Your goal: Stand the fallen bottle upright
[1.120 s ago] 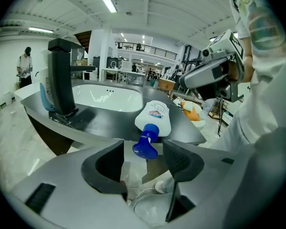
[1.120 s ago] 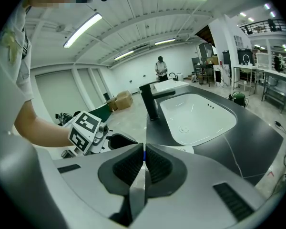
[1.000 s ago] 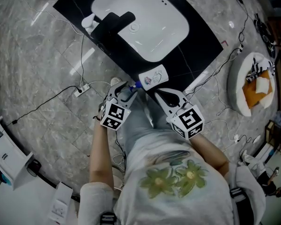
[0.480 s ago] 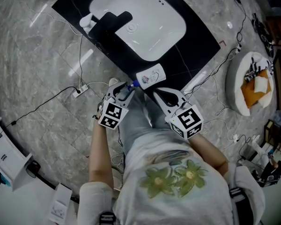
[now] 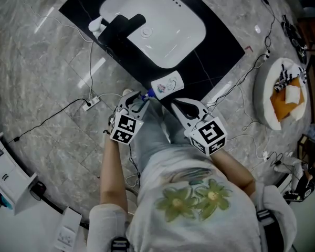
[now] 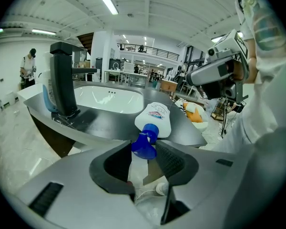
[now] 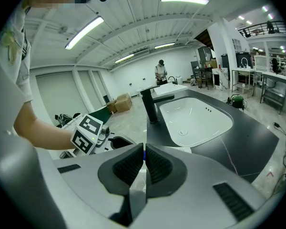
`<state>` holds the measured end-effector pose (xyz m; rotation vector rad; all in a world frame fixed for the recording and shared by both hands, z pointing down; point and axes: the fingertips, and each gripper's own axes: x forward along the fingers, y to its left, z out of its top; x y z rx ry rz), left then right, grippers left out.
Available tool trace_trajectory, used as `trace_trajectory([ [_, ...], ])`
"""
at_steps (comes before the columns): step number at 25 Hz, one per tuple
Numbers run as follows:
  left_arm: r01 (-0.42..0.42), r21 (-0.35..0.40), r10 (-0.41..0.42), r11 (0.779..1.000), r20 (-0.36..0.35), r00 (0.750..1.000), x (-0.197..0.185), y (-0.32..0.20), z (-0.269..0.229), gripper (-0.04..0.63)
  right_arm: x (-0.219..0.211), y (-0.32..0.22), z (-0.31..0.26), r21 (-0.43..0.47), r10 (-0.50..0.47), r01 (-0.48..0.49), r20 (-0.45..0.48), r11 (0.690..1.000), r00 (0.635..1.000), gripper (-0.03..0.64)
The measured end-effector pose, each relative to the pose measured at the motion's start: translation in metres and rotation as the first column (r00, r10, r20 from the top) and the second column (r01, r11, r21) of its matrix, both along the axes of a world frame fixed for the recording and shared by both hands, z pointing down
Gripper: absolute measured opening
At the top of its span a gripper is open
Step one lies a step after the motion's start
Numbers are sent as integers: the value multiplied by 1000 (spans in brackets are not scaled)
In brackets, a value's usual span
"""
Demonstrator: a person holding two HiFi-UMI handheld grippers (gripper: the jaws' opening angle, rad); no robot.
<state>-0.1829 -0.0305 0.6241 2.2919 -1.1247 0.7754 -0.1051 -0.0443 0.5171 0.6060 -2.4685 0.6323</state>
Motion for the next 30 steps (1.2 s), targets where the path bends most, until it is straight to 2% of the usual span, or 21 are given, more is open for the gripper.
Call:
trace_trajectory([
  [5, -14, 38, 13, 999, 26, 1000, -1, -2, -20, 176, 4, 2, -5, 8, 7, -7, 9, 1000, 1000, 43],
  [10, -15, 79, 13, 997, 23, 1000, 0, -8, -42, 176, 8, 6, -5, 5, 15, -15, 17, 1000, 1000, 43],
  [19, 4, 97, -7, 995, 30, 1000, 10, -12, -66, 175, 19, 8, -15, 22, 32, -33, 37, 999, 999, 43],
  [23, -10, 114, 3, 993, 64, 998, 16, -16, -76, 175, 28, 6, -19, 31, 37, -39, 40, 999, 999, 43],
  [27, -12, 140, 3, 990, 65, 998, 23, -20, -86, 175, 38, 6, -20, 37, 47, -48, 34, 998, 998, 43],
  [30, -5, 132, -5, 991, 76, 997, 25, -22, -89, 175, 43, 3, -21, 42, 55, -56, 33, 998, 998, 43],
])
